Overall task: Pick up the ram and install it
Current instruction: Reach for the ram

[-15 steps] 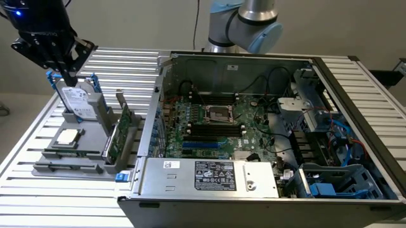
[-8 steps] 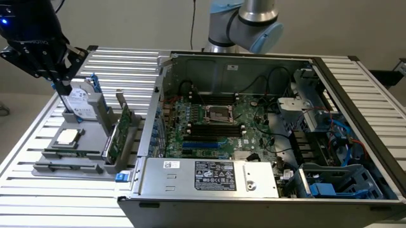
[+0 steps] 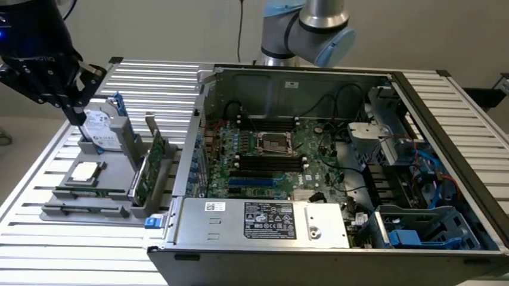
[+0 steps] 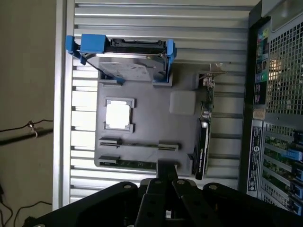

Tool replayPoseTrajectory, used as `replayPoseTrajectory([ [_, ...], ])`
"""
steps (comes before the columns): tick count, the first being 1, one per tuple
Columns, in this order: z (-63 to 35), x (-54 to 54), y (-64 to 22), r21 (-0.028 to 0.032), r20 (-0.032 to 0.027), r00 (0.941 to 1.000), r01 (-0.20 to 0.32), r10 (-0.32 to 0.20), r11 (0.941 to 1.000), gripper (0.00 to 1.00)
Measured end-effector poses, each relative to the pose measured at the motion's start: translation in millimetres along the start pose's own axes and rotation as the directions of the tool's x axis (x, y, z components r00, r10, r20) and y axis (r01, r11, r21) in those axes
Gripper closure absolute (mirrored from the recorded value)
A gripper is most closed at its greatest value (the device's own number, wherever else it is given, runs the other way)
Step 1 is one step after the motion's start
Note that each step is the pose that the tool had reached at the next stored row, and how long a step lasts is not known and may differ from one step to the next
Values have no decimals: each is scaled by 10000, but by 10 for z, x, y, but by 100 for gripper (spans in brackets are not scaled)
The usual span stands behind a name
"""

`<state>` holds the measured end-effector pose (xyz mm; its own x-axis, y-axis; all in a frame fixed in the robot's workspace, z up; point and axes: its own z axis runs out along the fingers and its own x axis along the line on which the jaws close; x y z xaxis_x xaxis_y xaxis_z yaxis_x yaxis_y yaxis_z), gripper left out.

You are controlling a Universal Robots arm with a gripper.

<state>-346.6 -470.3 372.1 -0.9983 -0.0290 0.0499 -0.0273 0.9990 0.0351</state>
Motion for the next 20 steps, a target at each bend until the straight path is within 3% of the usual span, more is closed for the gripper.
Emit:
replayPoseTrajectory([
  [3,3,1,-16,8,7,9999,137,-137,9999,89],
  [7,6,1,-33,24,75,9993,359,-359,9994,89],
  [9,7,1,-41,36,146,9988,459,-460,9989,89],
  [13,29,80,-43,66,363,9980,519,-521,9986,89],
  [18,77,293,-39,102,514,9973,521,-526,9986,89],
  [20,80,306,-38,113,528,9972,520,-526,9986,89],
])
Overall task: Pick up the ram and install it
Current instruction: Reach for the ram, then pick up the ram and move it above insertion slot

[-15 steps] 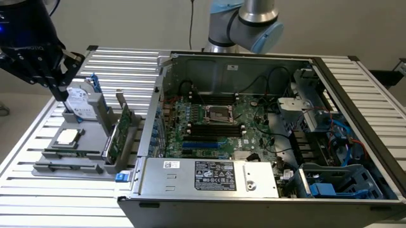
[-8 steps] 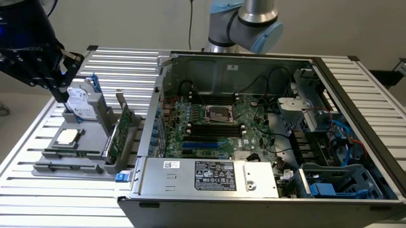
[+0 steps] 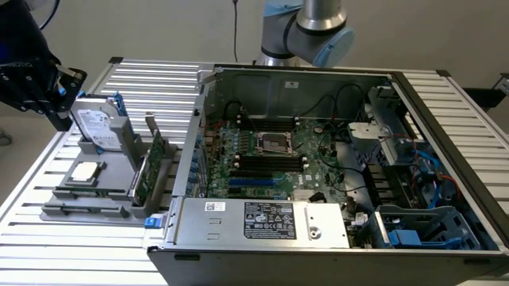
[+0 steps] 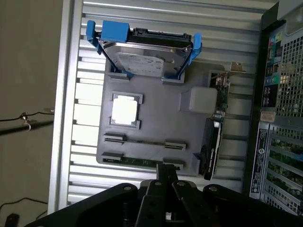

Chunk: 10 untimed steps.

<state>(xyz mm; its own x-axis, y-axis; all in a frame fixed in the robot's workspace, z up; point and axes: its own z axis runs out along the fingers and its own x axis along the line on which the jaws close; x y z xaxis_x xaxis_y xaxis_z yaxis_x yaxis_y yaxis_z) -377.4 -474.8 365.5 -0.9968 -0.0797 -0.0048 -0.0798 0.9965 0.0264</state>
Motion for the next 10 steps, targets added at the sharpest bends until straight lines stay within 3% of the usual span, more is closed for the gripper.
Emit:
replayPoseTrajectory([
  [10,0,0,0,-25,2,10000,0,0,10000,89],
])
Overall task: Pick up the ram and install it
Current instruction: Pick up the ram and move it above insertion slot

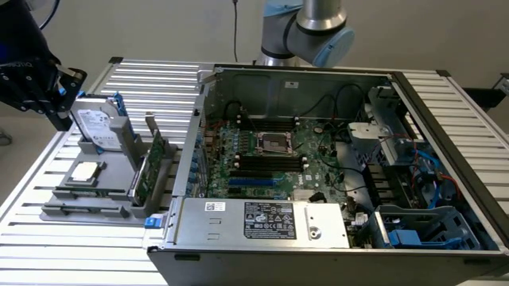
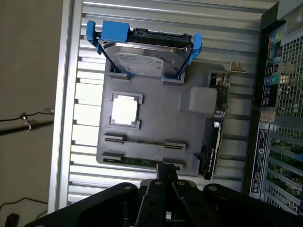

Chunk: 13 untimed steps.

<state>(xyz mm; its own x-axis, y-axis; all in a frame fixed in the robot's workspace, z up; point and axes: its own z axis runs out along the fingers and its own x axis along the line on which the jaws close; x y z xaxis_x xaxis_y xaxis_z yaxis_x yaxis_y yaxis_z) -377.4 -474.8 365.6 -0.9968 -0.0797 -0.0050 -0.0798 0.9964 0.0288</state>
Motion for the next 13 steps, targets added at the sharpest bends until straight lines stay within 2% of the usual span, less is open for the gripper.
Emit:
replayPoseTrajectory([
  [5,0,1,0,-7,0,10000,0,0,10000,89],
  [6,1,9,2,-4,12,10000,2,-2,10000,89],
  [7,4,12,5,19,73,10000,36,-36,10000,89],
  [8,9,10,6,22,96,9998,198,-198,9998,89],
  [13,49,12,5,17,72,9939,1096,-1096,9940,89],
])
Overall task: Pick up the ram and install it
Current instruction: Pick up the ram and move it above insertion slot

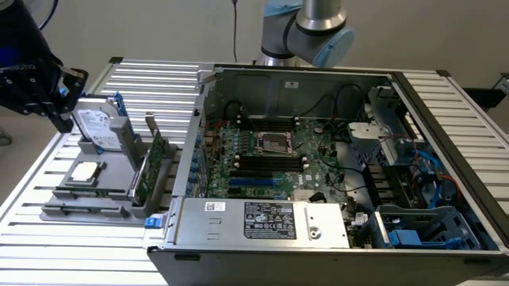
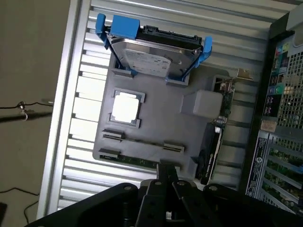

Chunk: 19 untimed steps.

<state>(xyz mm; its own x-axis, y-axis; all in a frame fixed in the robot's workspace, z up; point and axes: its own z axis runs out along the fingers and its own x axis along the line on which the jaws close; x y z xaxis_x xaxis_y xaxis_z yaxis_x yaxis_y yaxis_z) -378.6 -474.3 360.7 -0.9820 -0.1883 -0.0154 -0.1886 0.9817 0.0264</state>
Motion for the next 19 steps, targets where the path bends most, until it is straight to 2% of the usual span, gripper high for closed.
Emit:
replayPoseTrajectory([
  [5,53,0,-1,-14,-12,9959,910,-910,9959,89],
  [10,91,1,-3,-30,-34,9834,1816,-1816,9834,89],
  [15,113,1,-3,-49,-53,9631,2692,-2692,9631,89],
  [19,121,1,-3,-66,-68,9407,3392,-3392,9407,89],
])
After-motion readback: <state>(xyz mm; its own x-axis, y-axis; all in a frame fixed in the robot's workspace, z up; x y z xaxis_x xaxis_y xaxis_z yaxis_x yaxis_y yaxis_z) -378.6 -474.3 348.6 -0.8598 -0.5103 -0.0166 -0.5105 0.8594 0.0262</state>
